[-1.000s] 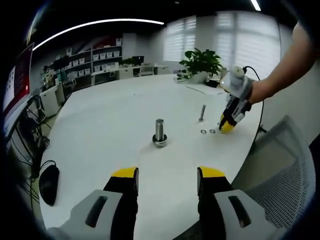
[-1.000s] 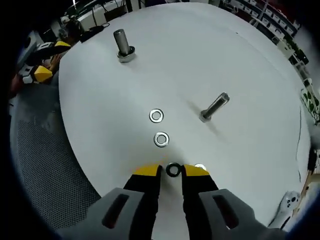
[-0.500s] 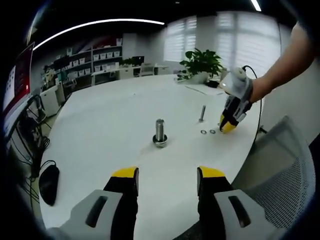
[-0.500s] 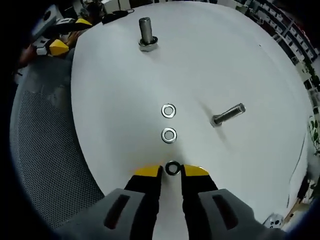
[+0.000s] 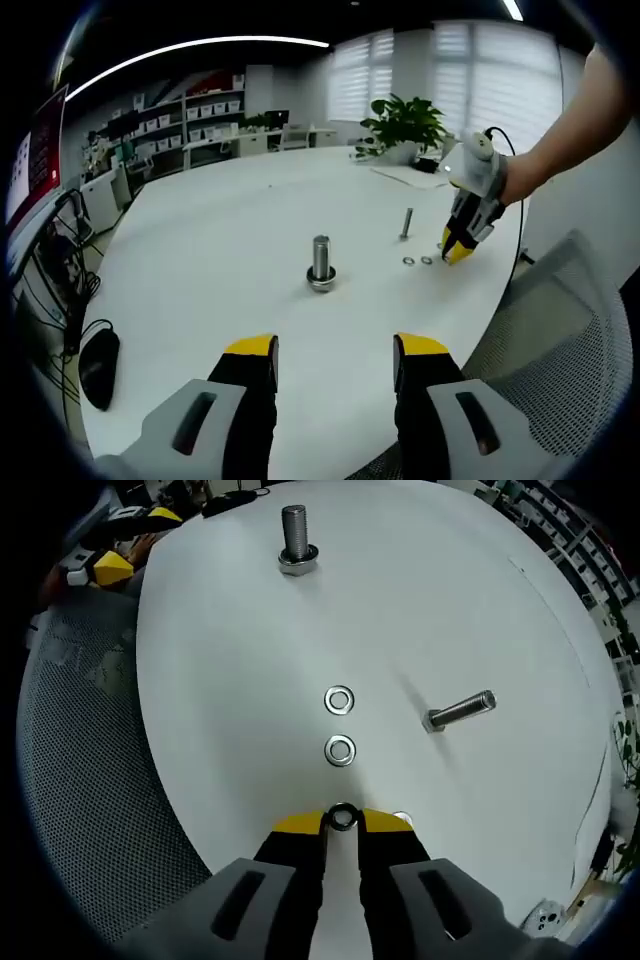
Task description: Place the washer onto the threaded stud by aligning its center hole with the stud, sliding it down to the base, and recovering from edge contact or off-axis alignment until the washer reaches the visible bottom stop.
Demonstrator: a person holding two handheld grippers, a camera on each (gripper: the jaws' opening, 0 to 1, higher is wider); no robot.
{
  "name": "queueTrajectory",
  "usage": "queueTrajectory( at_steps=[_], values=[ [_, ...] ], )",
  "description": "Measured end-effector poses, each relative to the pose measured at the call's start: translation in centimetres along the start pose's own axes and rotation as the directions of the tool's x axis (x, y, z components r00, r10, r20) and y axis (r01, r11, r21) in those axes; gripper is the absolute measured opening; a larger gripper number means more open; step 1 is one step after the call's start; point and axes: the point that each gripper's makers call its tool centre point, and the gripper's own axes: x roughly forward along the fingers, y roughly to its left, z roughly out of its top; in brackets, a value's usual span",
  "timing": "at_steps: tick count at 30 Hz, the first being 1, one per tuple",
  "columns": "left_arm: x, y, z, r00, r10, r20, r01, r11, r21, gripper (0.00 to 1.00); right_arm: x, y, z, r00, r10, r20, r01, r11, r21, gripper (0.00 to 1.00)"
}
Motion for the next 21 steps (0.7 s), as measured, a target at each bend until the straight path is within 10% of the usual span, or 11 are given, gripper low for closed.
queueTrajectory(
  at_steps=[21],
  values=[
    [-0.1, 0.0, 0.0, 1.0, 0.006, -0.006, -0.006, 1.0, 0.009, 0.44, -1.4, -1.1, 1.7, 0.999, 0.007, 0.049, -0.007, 1.0, 0.016, 0.13]
  ],
)
